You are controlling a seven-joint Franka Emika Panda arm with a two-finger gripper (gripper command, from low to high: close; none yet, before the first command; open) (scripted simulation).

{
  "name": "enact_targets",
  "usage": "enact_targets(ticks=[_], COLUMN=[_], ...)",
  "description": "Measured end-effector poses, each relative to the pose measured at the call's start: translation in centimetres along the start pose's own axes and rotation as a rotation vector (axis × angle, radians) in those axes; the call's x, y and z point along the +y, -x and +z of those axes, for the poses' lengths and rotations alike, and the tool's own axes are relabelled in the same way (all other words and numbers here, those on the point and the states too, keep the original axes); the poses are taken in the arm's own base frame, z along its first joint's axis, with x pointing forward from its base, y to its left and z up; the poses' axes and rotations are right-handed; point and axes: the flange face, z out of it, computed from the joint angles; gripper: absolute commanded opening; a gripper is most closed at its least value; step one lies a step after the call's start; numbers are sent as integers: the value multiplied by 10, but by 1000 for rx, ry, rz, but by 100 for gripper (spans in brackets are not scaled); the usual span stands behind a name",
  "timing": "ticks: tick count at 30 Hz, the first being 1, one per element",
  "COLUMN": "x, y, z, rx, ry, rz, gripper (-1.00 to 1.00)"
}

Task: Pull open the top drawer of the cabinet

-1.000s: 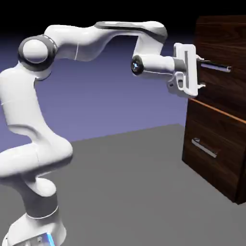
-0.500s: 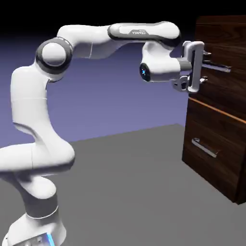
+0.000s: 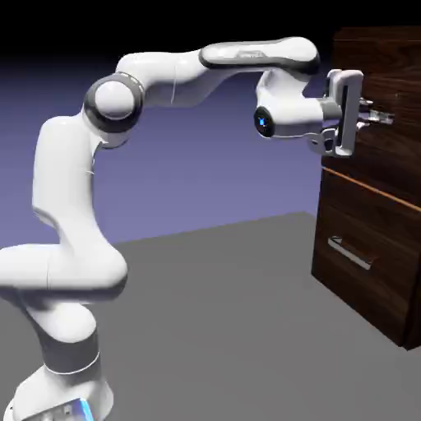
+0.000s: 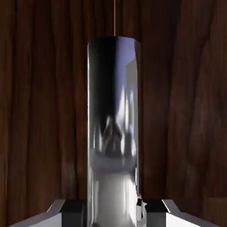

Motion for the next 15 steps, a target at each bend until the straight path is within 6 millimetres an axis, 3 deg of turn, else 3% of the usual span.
enact_targets(ticks=[15], x=[0], y=[0], z=[-71], rx=[0], ry=[0], rz=[0], gripper=[-100])
